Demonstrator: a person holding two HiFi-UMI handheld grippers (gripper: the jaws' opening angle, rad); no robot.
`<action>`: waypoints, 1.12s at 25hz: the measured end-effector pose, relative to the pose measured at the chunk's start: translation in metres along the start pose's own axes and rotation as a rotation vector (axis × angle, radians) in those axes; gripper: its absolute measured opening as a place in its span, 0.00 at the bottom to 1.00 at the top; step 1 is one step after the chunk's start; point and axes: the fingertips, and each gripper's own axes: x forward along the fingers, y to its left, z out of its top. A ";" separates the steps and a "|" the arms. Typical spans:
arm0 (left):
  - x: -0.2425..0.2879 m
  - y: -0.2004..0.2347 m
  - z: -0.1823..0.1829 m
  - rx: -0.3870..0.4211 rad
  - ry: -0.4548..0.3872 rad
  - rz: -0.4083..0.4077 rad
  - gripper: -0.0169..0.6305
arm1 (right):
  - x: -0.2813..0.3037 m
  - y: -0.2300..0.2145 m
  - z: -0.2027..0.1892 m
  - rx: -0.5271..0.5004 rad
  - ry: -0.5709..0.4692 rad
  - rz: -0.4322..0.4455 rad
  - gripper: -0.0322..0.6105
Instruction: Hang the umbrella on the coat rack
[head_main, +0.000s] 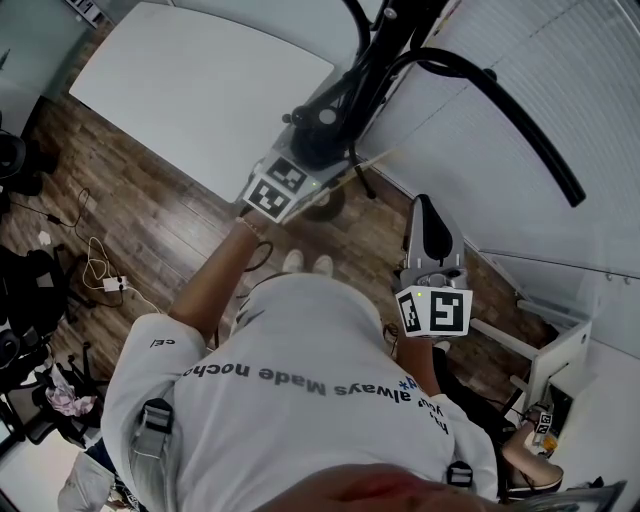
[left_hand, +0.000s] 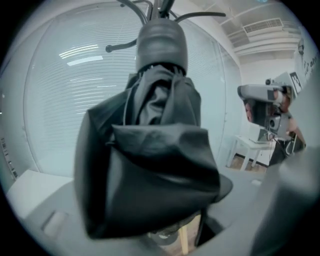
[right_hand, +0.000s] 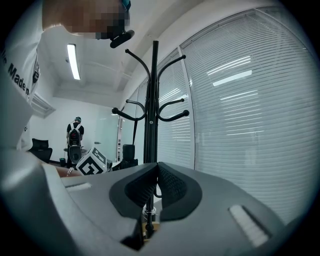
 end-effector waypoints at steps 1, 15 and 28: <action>-0.001 0.000 -0.001 -0.001 -0.002 0.002 0.51 | 0.000 0.000 0.000 0.000 -0.001 0.000 0.05; -0.064 0.005 0.046 0.017 -0.222 0.116 0.54 | -0.001 0.005 0.005 0.001 -0.013 0.009 0.05; -0.157 -0.012 0.085 -0.014 -0.389 0.206 0.36 | 0.002 0.016 0.015 -0.008 -0.025 0.043 0.05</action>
